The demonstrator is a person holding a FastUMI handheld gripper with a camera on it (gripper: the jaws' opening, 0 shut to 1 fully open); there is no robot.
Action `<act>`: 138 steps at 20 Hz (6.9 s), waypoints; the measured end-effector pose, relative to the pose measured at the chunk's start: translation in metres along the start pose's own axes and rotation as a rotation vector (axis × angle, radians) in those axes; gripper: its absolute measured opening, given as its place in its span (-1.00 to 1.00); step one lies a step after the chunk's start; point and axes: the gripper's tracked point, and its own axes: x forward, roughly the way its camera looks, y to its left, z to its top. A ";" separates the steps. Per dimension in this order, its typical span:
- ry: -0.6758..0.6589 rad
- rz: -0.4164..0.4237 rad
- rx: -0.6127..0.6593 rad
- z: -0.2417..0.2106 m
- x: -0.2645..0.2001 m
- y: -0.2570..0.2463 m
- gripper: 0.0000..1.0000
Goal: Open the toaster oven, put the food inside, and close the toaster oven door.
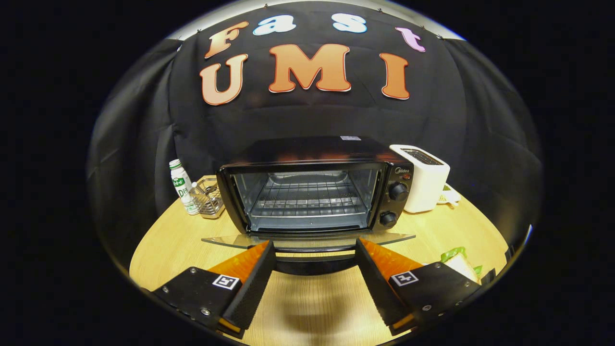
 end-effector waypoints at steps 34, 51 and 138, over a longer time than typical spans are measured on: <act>0.223 0.081 0.067 -0.064 -0.023 -0.060 1.00; 0.561 0.113 0.144 -0.056 -0.053 -0.221 0.97; 0.200 -0.013 1.011 0.009 0.109 0.024 0.97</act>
